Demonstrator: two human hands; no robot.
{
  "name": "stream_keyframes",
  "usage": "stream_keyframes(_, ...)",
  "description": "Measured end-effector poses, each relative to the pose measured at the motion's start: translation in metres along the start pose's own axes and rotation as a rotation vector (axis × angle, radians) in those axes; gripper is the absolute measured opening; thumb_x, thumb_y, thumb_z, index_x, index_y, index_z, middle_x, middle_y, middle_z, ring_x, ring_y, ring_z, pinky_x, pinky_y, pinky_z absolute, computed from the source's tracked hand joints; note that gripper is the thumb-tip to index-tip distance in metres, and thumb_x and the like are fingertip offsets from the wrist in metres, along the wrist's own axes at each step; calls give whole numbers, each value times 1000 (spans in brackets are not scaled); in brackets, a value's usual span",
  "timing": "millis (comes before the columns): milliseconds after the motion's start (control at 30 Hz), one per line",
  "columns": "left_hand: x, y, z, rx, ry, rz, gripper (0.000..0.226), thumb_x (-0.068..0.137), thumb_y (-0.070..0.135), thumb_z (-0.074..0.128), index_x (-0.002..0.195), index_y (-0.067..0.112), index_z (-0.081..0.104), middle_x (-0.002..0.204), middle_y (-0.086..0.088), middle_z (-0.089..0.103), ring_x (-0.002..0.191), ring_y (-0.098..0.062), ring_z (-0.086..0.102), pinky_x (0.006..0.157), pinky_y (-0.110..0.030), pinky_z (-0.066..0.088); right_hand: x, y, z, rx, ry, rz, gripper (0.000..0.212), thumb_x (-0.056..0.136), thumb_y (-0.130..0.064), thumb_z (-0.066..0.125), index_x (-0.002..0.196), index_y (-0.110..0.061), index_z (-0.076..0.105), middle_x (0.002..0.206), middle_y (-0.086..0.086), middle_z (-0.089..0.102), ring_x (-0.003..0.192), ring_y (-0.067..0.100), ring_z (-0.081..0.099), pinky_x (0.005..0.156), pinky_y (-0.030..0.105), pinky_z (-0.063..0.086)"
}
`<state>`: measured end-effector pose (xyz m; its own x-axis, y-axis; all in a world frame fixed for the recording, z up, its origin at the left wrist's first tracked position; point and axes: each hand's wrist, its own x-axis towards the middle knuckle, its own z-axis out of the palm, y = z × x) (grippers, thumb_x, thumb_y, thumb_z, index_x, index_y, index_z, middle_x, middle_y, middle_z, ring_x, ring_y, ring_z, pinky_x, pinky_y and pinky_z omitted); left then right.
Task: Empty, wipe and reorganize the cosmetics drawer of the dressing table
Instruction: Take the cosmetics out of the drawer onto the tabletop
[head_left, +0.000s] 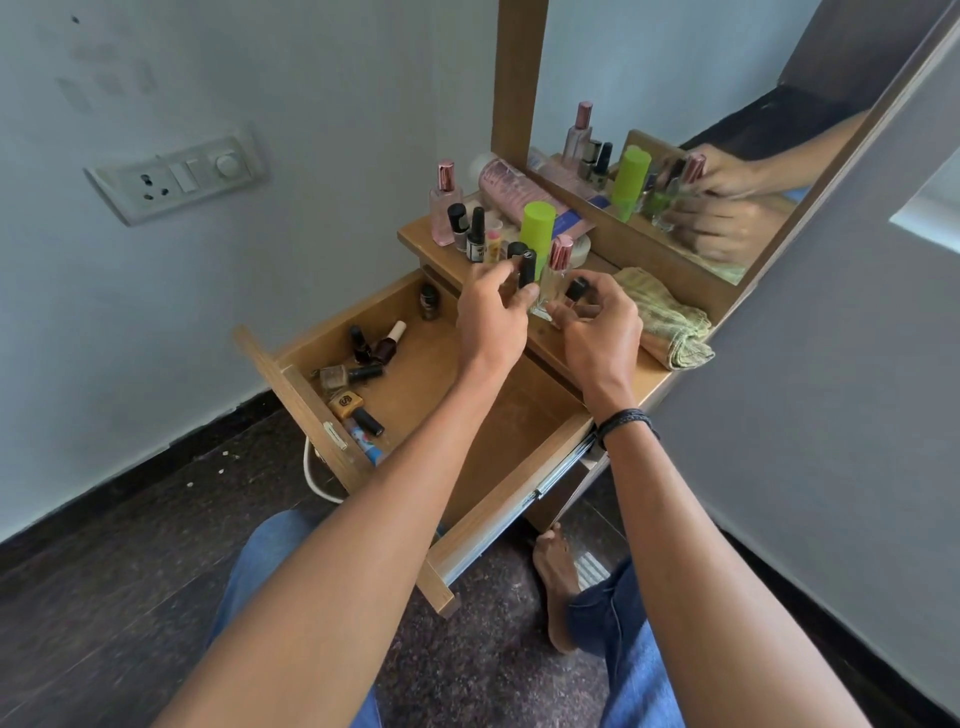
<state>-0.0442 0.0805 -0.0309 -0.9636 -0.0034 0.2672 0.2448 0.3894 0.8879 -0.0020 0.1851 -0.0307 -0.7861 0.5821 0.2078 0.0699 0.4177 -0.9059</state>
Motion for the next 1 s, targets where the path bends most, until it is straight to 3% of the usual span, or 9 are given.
stream_keyframes(100, -1, -2, 1, -36, 5, -11, 38, 87, 10, 76, 124, 12, 68, 123, -5, 66, 115, -22, 62, 100, -40, 52, -1, -2, 1, -26, 4, -7, 36, 85, -17, 82, 118, -24, 70, 106, -7, 72, 86, 11, 66, 84, 45, 59)
stream_keyframes(233, -6, -7, 2, -57, 18, -19, 38, 84, 10, 79, 119, 16, 66, 117, -2, 71, 108, -18, 67, 92, -44, 57, -2, -3, 1, -40, 4, -8, 35, 87, -17, 80, 119, -26, 69, 104, -13, 68, 87, 9, 64, 85, 42, 58)
stream_keyframes(433, -7, -2, 2, -50, 61, -42, 30, 83, 9, 80, 111, 12, 67, 107, -2, 74, 93, -11, 70, 80, -26, 59, -3, -4, 2, -74, 11, -10, 36, 91, -15, 76, 124, -25, 66, 102, -15, 64, 84, 6, 62, 80, 31, 55)
stream_keyframes(667, -4, -9, 6, -35, 57, -78, 21, 86, 2, 75, 102, 13, 68, 97, 1, 72, 88, -7, 69, 79, -26, 58, -2, -8, 4, -175, 35, 22, 29, 94, -23, 72, 122, -19, 66, 110, -3, 72, 97, 18, 67, 82, 32, 51)
stream_keyframes(900, -4, -4, 9, 14, 136, -99, 14, 90, 5, 71, 100, 14, 67, 96, 2, 70, 86, -10, 65, 61, -5, 37, 0, -12, 9, -279, 33, 72, 23, 96, -33, 66, 115, -21, 64, 109, -1, 73, 101, 26, 67, 80, 35, 49)
stream_keyframes(1000, -3, -3, 11, 27, 166, -135, 12, 91, 7, 70, 99, 14, 68, 97, 1, 71, 85, -11, 66, 57, -6, 32, 0, -13, 11, -310, 32, 86, 22, 96, -37, 64, 112, -21, 63, 109, 1, 73, 100, 28, 67, 81, 37, 51)
